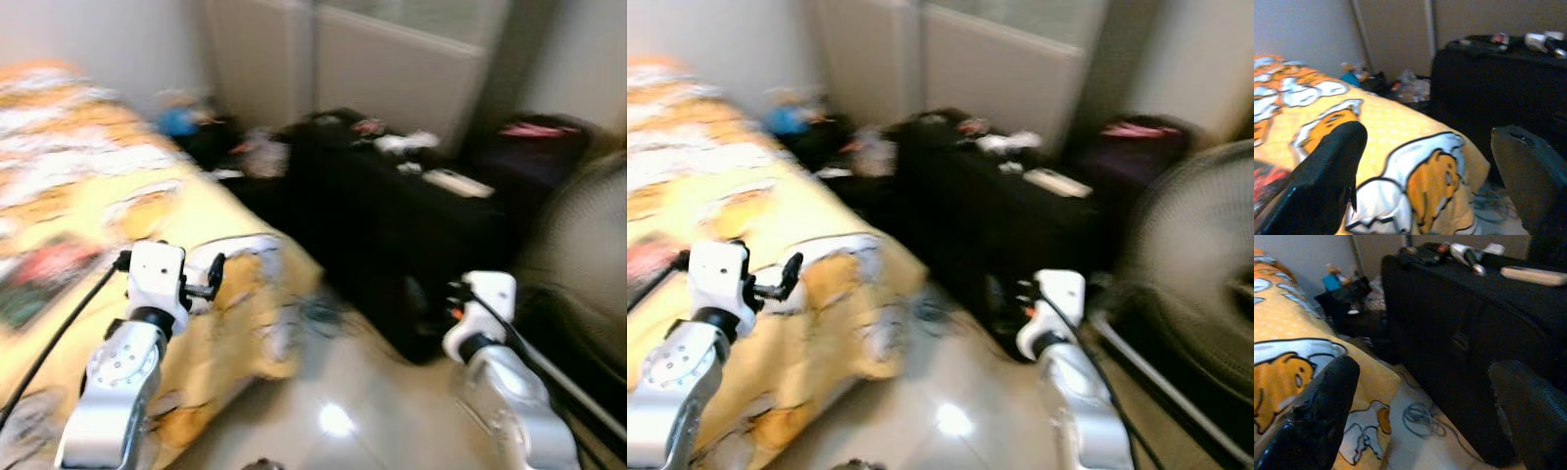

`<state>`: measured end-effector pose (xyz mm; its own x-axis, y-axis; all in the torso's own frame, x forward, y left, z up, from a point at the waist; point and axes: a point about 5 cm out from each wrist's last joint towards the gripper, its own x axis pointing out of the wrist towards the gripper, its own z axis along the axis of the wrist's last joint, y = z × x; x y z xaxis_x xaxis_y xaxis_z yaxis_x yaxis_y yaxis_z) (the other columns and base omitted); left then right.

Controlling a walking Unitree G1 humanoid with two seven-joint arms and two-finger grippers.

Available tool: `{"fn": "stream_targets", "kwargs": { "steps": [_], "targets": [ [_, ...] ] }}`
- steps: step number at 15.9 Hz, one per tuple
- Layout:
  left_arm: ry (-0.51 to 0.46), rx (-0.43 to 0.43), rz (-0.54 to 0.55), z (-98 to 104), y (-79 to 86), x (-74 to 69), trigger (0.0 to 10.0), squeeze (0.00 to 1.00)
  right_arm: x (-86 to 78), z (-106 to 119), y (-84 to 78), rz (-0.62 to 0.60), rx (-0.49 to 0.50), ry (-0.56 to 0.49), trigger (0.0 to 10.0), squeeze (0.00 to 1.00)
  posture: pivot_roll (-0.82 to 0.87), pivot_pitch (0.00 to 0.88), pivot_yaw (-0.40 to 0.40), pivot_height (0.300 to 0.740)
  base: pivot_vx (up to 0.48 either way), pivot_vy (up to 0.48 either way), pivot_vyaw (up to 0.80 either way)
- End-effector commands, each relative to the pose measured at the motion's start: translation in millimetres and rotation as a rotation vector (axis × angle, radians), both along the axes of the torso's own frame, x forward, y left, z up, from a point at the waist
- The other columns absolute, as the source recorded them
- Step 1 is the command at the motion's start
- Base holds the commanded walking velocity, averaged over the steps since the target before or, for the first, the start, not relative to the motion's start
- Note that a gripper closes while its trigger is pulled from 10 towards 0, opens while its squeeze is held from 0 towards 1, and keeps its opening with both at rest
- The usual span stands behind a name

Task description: Clean up the room

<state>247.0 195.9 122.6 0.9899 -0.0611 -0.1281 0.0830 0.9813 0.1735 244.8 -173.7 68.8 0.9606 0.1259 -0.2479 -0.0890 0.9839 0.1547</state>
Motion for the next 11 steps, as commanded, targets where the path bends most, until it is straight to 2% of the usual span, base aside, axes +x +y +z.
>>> {"fn": "stream_targets", "kwargs": {
  "steps": [1, 2, 3, 4, 5, 6, 7, 11],
  "targets": [
    [-0.005, 0.006, 0.0, 1, 1.5, 1.2, 10.0, 0.0, 3.2, 6, 1.7, -0.001, 0.013, -0.033, 10.0, 1.0, -0.12, 0.0, -0.004, 0.74, 0.0, 0.0, 0.8],
    [0.0, 0.004, 0.002, 1, 1.8, 1.7, 10.0, 0.0, 4.1, 7, 1.7, -0.008, 0.015, -0.036, 10.0, 1.0, -0.13, 0.0, -0.001, 0.74, 0.0, 0.0, 0.8],
    [0.0, -0.005, -0.006, 0, -0.8, 2.1, 10.0, 0.0, 5.6, 8, 1.8, -0.032, 0.035, -0.038, 10.0, 1.0, -0.13, 0.0, 0.002, 0.74, 0.0, 0.0, 0.0],
    [0.007, -0.019, -0.012, -2, -5.4, 2.0, 10.0, 0.0, 8.9, 9, 3.5, -0.029, -0.015, -0.044, 10.0, 0.0, -0.13, 0.0, 0.005, 0.74, 0.0, 0.0, 0.0],
    [0.01, -0.023, -0.022, -3, -8.7, 2.6, 10.0, 0.0, 10.7, 13, 7.5, -0.007, -0.044, -0.074, 10.0, 0.0, -0.13, 0.0, 0.003, 0.74, 0.0, 0.0, 0.0],
    [0.006, -0.026, -0.013, -3, -9.0, 5.2, 10.0, 0.0, 12.6, 17, 13.0, 0.077, -0.075, -0.086, 10.0, 0.0, -0.13, 0.0, -0.005, 0.74, 0.0, 0.0, 0.0],
    [0.003, -0.027, -0.01, -2, -8.3, 7.0, 10.0, 0.0, 13.4, 20, 12.3, 0.06, -0.027, -0.085, 10.0, 0.0, -0.12, 0.0, -0.011, 0.74, 0.0, 0.0, 0.0],
    [-0.001, -0.008, 0.001, 1, -2.3, 7.6, 10.0, 0.0, 14.4, 13, 8.4, 0.034, -0.035, -0.059, 10.0, 0.0, -0.1, 0.0, 0.006, 0.74, 0.0, 0.301, 0.0]
  ]
}}
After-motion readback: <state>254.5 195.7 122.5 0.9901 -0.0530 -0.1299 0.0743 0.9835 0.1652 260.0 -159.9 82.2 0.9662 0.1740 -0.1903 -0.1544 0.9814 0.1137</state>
